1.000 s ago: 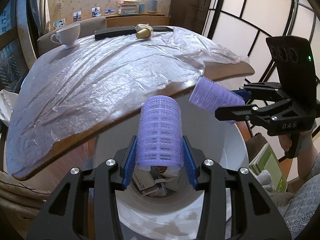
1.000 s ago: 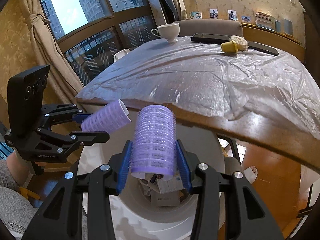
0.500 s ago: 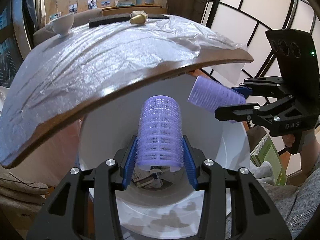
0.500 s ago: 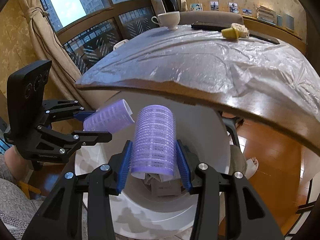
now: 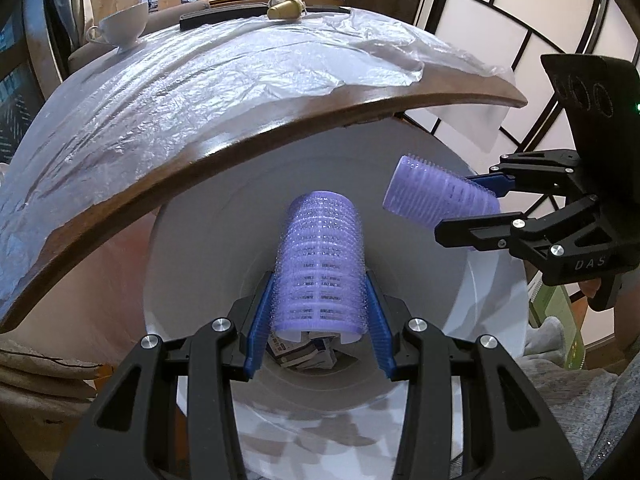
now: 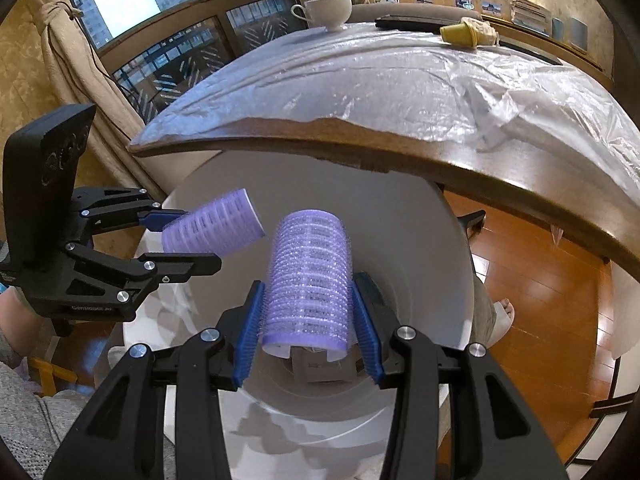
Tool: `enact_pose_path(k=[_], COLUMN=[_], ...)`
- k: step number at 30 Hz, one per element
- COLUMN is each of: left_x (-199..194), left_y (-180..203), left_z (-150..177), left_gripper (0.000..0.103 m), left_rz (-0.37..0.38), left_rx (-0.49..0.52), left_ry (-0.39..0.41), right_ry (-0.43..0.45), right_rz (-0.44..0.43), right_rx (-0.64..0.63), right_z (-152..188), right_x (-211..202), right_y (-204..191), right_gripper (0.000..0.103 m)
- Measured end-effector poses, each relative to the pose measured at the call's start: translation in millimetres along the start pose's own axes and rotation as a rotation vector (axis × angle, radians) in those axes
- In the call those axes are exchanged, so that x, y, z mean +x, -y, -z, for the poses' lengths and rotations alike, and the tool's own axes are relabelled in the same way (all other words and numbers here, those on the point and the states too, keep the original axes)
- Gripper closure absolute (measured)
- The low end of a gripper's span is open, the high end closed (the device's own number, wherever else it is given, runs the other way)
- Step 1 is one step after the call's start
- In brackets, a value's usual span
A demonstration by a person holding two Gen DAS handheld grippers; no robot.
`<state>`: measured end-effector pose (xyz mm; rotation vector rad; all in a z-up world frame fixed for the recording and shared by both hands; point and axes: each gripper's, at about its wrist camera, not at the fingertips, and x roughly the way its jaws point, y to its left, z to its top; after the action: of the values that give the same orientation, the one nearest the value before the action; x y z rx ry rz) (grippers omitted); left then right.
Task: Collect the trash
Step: 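Lower both held rollers into the bin opening, then open both tools to drop the purple rollers into the bin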
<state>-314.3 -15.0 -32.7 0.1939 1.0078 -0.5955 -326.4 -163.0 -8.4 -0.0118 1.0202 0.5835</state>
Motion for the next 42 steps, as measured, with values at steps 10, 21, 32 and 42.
enact_pose_path(k=[10,21,32,42], left_x=[13.2,24.4,25.1,-66.3], left_y=[2.4,-0.1,1.4,10.6], left_z=[-2.8,-2.9,-2.6,-43.4], left_gripper=[0.058,0.058,0.035,0.004], left_rz=[-0.016,-0.024,0.006,0.054], left_rx=[0.019,0.009,0.005,0.107], left_ry=[-0.026,-0.044,-0.051,0.288], right_ry=[-0.021,-0.036,0.015,0.425], right_rz=[0.024,0.031,0.035,0.222], right_rx=[0.002,0.0,0.027,0.005], right_z=[-0.3,0.1,-6.3,-72.5], right_x=[10.9,22.3,9.5,-88.4], right_y=[0.2,-2.6,0.6,26.9], right_gripper=[0.06,0.06,0.028,0.004])
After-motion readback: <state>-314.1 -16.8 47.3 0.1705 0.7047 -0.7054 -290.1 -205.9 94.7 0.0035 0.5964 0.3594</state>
